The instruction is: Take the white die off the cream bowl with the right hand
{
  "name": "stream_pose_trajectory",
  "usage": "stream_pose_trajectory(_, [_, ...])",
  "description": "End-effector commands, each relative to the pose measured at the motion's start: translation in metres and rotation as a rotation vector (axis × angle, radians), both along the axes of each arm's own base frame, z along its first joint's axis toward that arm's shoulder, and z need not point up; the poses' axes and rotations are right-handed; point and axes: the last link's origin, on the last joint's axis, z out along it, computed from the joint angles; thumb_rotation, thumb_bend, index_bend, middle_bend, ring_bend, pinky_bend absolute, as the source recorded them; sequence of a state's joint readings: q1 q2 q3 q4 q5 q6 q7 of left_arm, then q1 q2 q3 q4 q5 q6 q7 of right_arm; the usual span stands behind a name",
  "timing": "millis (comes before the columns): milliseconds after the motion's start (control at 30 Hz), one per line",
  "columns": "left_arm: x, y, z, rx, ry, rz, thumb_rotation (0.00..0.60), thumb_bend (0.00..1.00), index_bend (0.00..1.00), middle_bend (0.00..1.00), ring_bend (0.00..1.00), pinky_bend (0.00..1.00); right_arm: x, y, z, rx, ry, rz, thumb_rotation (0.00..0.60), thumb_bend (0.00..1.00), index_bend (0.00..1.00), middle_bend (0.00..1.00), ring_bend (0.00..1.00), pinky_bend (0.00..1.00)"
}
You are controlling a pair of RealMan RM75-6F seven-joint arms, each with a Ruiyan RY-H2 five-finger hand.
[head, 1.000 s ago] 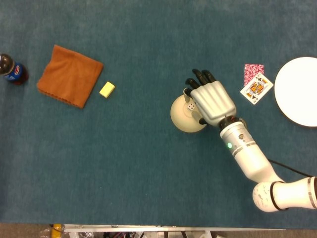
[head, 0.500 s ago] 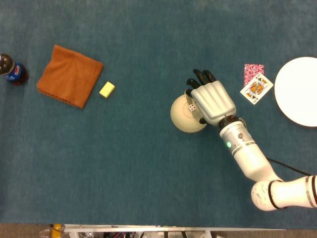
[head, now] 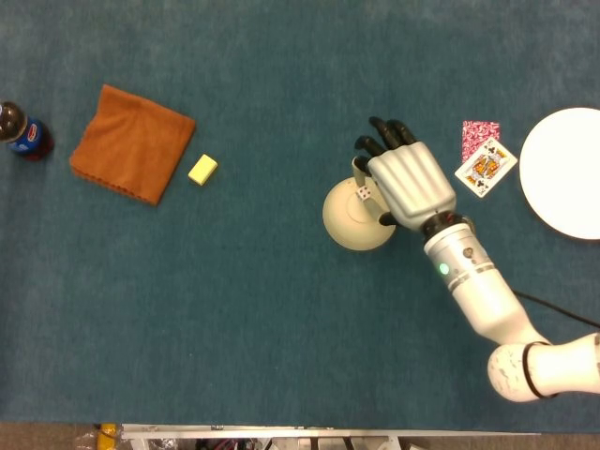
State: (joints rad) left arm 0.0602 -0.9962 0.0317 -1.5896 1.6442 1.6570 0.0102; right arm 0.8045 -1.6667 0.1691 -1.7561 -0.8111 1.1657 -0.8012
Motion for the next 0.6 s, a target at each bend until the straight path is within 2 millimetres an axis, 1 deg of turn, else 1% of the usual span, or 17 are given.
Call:
stream_pose_trajectory(33, [0.0, 0.0, 0.0, 0.001, 0.0, -0.001, 0.6, 0.34, 0.06, 0.08, 0.03, 0.03, 0.0, -0.001, 0.006, -0.013, -0.012, -0.006, 0.6, 0.31, 0.51, 0.26, 0.06, 0.1])
stream_pose_trajectory(200, [0.001, -0.001, 0.001, 0.003, 0.0, -0.003, 0.6, 0.34, 0.06, 0.08, 0.03, 0.03, 0.007, -0.004, 0.007, -0.03, -0.057, 0.009, 0.6, 0.31, 0.51, 0.26, 0.06, 0.1])
stream_pose_trajectory(367, [0.0, -0.003, 0.002, 0.008, 0.002, 0.004, 0.6, 0.34, 0.06, 0.08, 0.03, 0.03, 0.024, -0.006, 0.004, -0.111, -0.175, 0.088, 0.6, 0.31, 0.51, 0.26, 0.06, 0.1])
stream_pose_trajectory(400, [-0.001, -0.003, 0.003, 0.009, 0.002, 0.004, 0.6, 0.34, 0.06, 0.08, 0.03, 0.03, 0.025, -0.006, 0.002, -0.122, -0.187, 0.101, 0.6, 0.31, 0.49, 0.25, 0.06, 0.1])
stream_pose_trajectory(533, [-0.002, -0.003, 0.003, 0.013, 0.002, 0.01, 0.6, 0.34, 0.06, 0.08, 0.03, 0.03, 0.023, -0.007, -0.002, -0.125, -0.19, 0.105, 0.6, 0.31, 0.29, 0.22, 0.06, 0.1])
stream_pose_trajectory(600, [-0.004, -0.004, 0.003, 0.01, 0.003, 0.014, 0.6, 0.34, 0.06, 0.08, 0.03, 0.03, 0.02, -0.006, -0.001, -0.123, -0.184, 0.101, 0.6, 0.31, 0.21, 0.22, 0.06, 0.11])
